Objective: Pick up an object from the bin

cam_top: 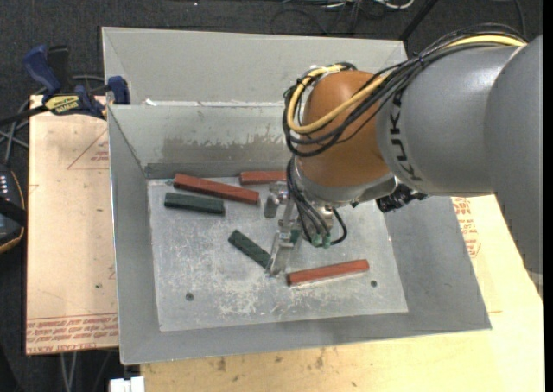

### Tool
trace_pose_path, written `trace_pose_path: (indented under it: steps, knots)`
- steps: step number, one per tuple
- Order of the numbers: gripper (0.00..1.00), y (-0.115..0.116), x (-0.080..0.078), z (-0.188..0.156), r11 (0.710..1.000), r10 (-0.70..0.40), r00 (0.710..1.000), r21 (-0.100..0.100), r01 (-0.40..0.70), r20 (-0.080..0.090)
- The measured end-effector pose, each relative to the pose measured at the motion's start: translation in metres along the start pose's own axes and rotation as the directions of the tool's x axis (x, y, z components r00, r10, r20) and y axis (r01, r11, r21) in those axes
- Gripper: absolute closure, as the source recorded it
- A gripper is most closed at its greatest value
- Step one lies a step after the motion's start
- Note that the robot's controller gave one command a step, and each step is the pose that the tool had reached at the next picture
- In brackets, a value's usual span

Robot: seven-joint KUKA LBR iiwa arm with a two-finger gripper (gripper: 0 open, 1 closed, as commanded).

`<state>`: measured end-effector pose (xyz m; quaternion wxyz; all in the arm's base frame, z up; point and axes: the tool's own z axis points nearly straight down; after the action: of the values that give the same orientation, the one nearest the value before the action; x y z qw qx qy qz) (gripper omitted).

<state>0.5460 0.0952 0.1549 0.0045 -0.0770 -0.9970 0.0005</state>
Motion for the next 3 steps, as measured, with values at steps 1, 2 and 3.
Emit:
trace_pose_path:
  steps: [1, 2, 3]
  knots:
    - [0.0, 0.003, -0.016, 0.022, 0.989, 0.146, 0.989, -0.005, -0.146, 0.01]
    - [0.0, 0.006, 0.0, 0.087, 0.987, 0.164, 0.986, -0.003, -0.164, 0.007]
    - [1.0, 0.011, -0.012, 0.084, 0.968, 0.251, 0.968, -0.006, -0.251, 0.009]
